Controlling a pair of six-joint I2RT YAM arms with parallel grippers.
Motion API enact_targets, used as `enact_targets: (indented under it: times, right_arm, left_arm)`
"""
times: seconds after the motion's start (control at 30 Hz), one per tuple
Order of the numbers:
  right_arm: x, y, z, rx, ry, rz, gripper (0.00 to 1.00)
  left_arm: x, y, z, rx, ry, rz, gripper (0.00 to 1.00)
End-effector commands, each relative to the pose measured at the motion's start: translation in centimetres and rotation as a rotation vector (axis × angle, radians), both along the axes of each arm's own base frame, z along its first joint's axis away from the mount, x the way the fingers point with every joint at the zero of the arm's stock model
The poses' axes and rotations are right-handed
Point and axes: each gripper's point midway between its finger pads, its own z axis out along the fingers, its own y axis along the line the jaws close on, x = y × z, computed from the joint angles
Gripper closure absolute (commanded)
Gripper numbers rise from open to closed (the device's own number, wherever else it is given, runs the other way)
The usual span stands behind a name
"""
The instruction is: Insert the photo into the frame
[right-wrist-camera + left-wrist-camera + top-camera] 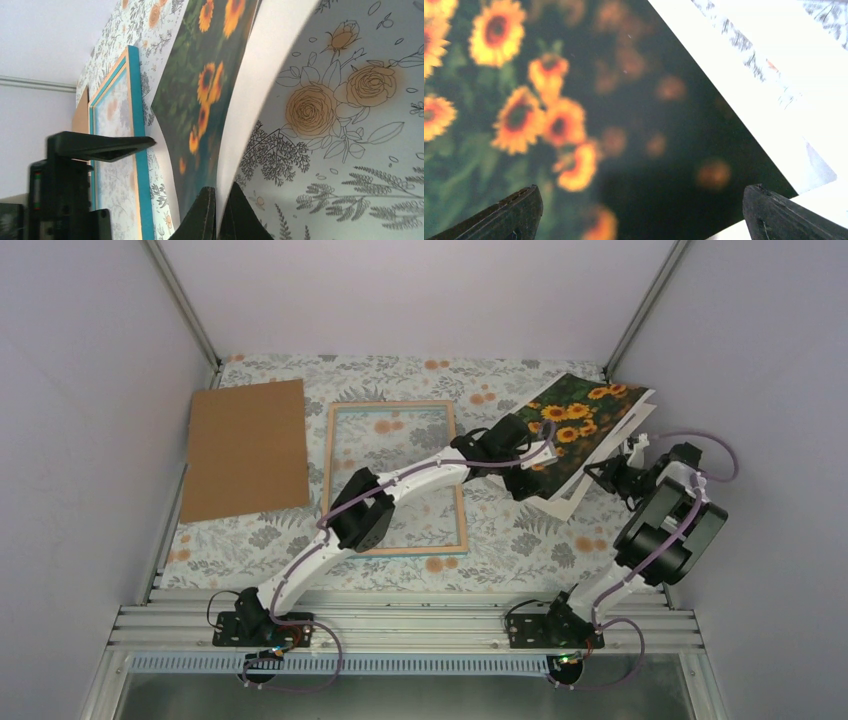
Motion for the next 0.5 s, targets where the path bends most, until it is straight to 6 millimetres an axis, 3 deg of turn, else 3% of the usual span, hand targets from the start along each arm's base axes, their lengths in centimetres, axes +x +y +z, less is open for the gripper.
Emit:
enact_targets:
  times: [0.0, 0.23, 0.47]
  right_arm:
    - [-0.5, -0.6, 3.9, -0.129, -0.030, 0.003, 0.96]
    - [-0.7, -1.0, 8.0, -0.245, -0.052, 0.028, 0.96]
    - [-0.5, 2.2, 12.0, -0.318, -0.130, 0.136, 0.96]
  left_arm:
    - [0.8, 0.6, 8.0, -0.086, -0.036, 0.065, 0.00]
    - [2.9, 2.8, 11.1, -0.130, -0.019, 0.159, 0.00]
    - [4.2, 4.8, 13.3, -0.175, 0.047, 0.190, 0.00]
